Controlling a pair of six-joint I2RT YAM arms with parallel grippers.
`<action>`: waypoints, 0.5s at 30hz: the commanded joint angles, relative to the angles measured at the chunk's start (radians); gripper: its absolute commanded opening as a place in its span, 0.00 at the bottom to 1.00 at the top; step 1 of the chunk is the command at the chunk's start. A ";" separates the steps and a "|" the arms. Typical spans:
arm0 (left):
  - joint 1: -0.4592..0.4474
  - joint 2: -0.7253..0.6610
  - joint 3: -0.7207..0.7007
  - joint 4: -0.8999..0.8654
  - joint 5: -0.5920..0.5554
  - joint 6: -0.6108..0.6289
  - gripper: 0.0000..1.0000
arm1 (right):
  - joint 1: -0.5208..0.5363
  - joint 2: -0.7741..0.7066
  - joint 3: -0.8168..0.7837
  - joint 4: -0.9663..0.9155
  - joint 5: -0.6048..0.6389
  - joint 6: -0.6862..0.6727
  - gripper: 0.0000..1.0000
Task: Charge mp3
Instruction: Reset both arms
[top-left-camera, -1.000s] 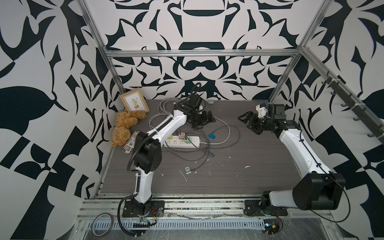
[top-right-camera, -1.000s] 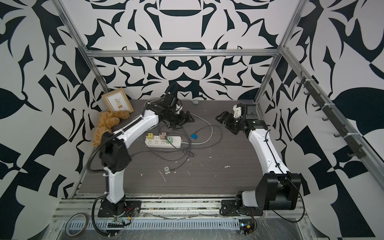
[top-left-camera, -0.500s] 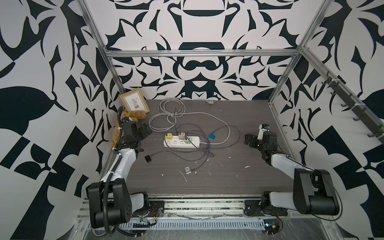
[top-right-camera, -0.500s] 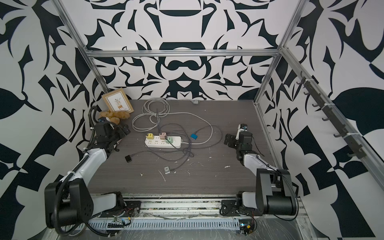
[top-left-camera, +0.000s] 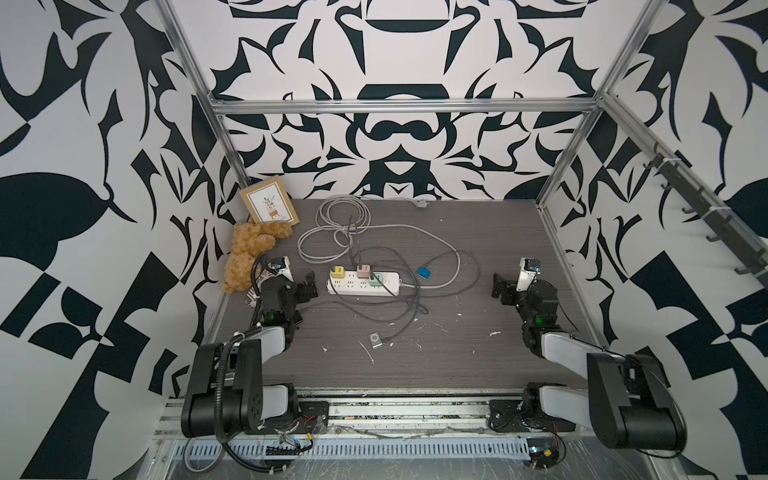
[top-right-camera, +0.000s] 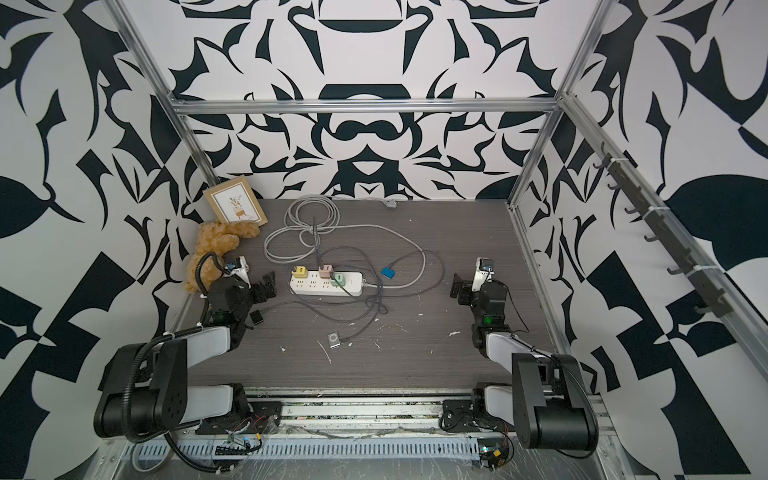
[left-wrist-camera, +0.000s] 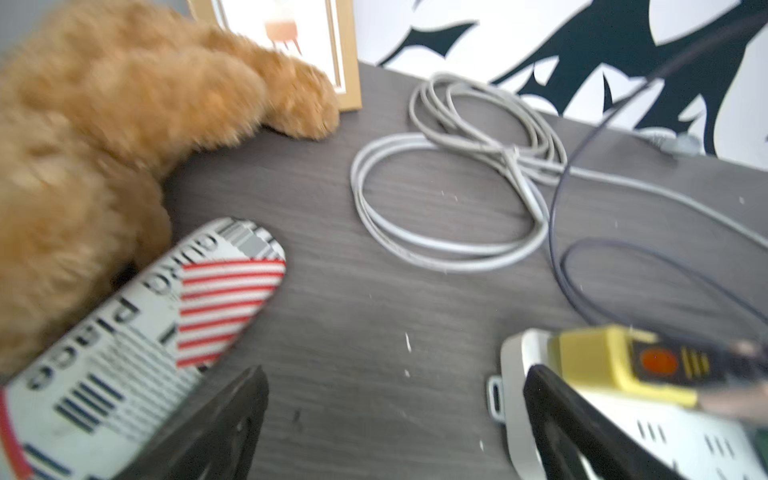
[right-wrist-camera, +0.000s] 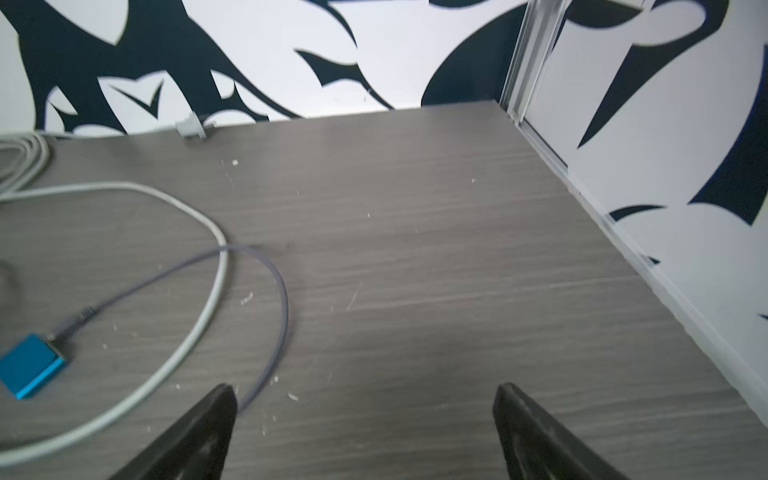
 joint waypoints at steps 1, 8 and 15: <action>-0.026 0.185 0.036 0.259 0.037 0.097 0.99 | 0.018 0.107 0.060 0.126 -0.020 -0.006 1.00; -0.026 0.160 0.059 0.164 0.006 0.072 0.99 | 0.115 0.284 0.111 0.188 0.145 -0.063 1.00; -0.028 0.171 0.057 0.197 0.001 0.077 0.99 | 0.132 0.281 0.100 0.203 0.181 -0.054 1.00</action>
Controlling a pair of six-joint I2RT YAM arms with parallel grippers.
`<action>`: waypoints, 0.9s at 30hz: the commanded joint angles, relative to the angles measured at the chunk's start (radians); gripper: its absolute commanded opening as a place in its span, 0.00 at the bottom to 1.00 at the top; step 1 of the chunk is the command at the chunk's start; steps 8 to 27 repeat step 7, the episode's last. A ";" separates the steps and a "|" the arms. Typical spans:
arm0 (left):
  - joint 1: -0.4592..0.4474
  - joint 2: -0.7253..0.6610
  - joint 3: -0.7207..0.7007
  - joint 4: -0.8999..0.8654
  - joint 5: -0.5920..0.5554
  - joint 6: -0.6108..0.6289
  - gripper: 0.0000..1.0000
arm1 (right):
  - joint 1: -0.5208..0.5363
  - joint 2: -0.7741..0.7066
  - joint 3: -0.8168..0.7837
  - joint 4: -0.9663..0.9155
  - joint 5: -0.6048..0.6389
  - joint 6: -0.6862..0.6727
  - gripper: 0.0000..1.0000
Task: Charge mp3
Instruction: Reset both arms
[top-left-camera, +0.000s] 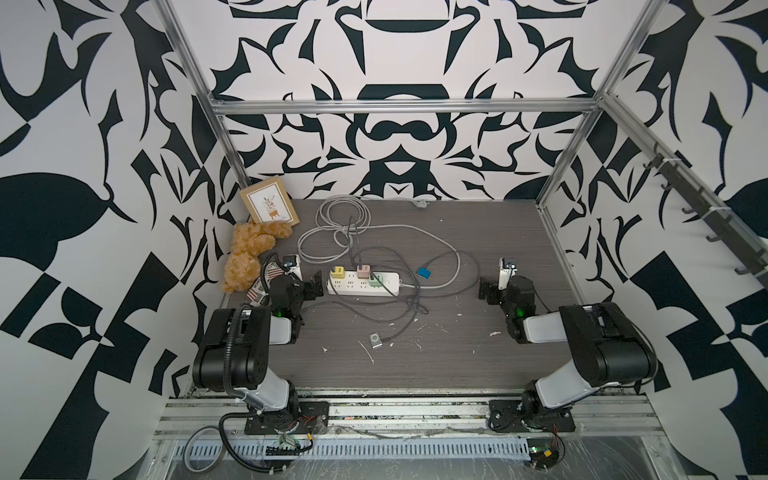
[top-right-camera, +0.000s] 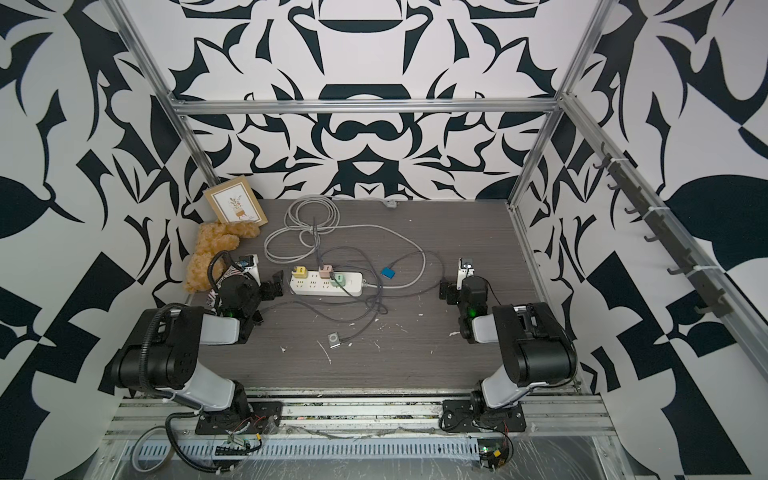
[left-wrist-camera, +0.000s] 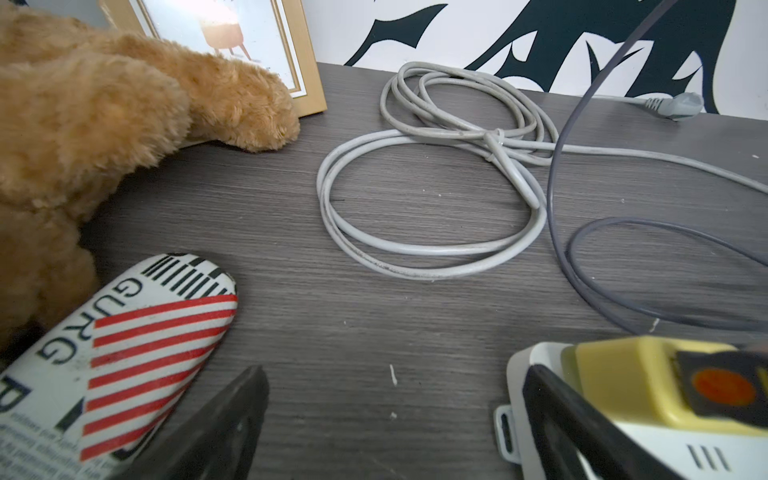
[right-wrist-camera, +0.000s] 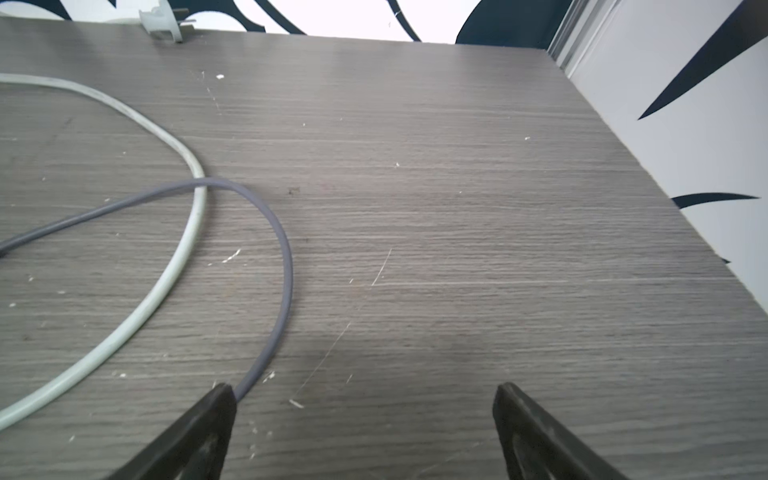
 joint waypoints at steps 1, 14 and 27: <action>0.000 0.001 0.006 0.046 -0.001 0.005 0.99 | 0.009 -0.018 0.018 0.042 0.055 -0.002 1.00; -0.001 0.003 0.000 0.058 -0.001 0.006 0.99 | 0.007 -0.013 0.017 0.052 0.052 -0.011 1.00; -0.001 0.003 0.000 0.058 -0.001 0.006 0.99 | 0.007 -0.013 0.017 0.052 0.052 -0.011 1.00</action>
